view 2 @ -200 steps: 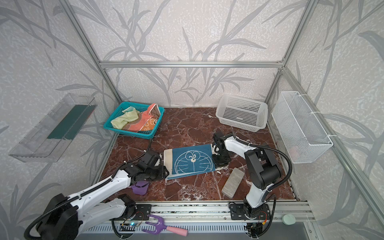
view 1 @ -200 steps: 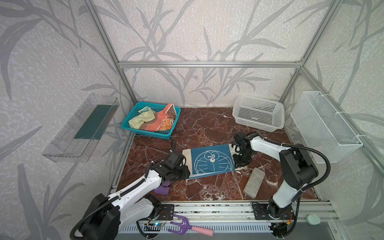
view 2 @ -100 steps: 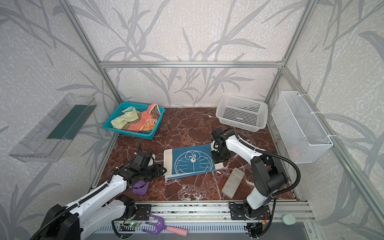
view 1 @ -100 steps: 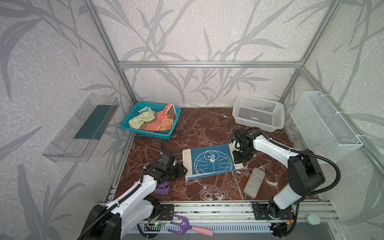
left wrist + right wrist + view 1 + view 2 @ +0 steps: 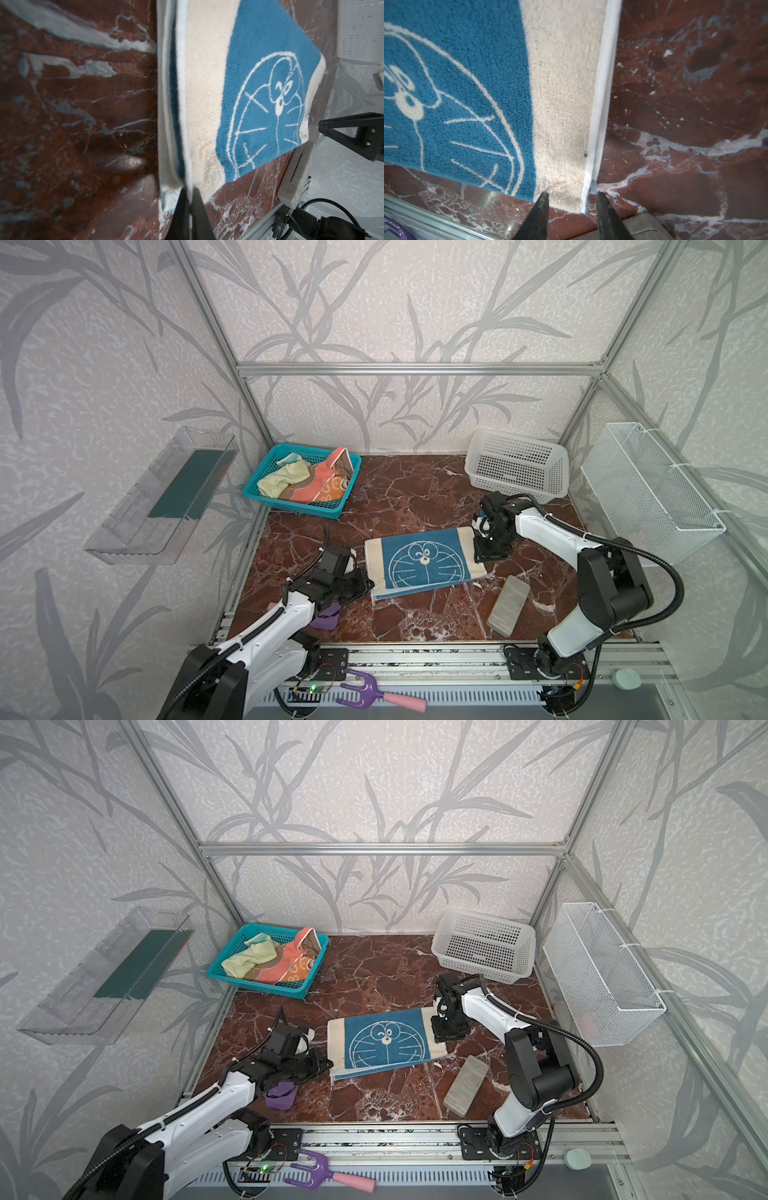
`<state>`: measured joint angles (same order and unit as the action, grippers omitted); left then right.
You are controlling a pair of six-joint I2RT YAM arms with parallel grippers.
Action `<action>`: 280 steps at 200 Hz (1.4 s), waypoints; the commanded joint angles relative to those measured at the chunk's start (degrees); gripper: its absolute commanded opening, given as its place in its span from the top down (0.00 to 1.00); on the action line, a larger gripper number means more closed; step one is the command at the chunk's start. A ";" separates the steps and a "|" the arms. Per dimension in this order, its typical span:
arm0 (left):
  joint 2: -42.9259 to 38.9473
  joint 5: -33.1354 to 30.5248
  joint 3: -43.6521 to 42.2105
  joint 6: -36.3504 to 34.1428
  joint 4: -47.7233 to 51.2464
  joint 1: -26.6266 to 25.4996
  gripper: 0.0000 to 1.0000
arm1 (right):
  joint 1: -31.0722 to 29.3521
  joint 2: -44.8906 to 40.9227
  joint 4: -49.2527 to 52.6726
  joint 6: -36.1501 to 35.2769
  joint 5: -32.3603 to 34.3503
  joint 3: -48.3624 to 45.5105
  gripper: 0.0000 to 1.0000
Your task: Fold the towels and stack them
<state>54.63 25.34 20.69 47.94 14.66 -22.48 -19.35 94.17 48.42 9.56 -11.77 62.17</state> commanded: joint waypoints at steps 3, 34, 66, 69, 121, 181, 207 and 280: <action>-3.53 0.21 6.55 -1.10 8.01 -0.21 1.00 | 1.56 -0.81 -0.11 -0.34 -1.68 -0.30 0.60; -4.83 -0.53 8.86 1.82 13.29 -4.15 1.00 | 3.93 -1.01 0.61 -1.71 -2.13 -0.38 0.57; -2.92 -1.40 3.86 5.86 13.29 -8.84 1.00 | 4.68 0.46 0.72 -1.91 -2.98 -1.41 0.55; -2.75 -1.55 3.44 5.99 13.67 -8.89 1.00 | 4.65 0.55 0.78 -1.91 -3.06 -1.43 0.55; -9.58 -13.91 4.27 5.04 23.63 -8.88 0.56 | 3.41 0.71 0.51 -1.44 -3.25 -3.02 0.53; -2.23 -11.87 12.30 -0.79 20.51 -10.67 0.74 | 1.63 1.24 -0.96 -0.03 -6.30 -3.21 0.53; 8.29 -11.99 17.89 -2.92 13.18 -16.21 0.76 | 1.69 2.45 -2.46 0.84 -8.01 -2.33 0.46; 46.79 -2.24 42.86 -6.99 0.31 -24.88 0.76 | 2.30 8.82 -5.53 3.08 -7.41 1.33 0.19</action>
<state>96.07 19.55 60.60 42.37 17.74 -46.00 -17.45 100.97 44.29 11.38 -19.51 61.12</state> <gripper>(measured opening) 0.245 0.800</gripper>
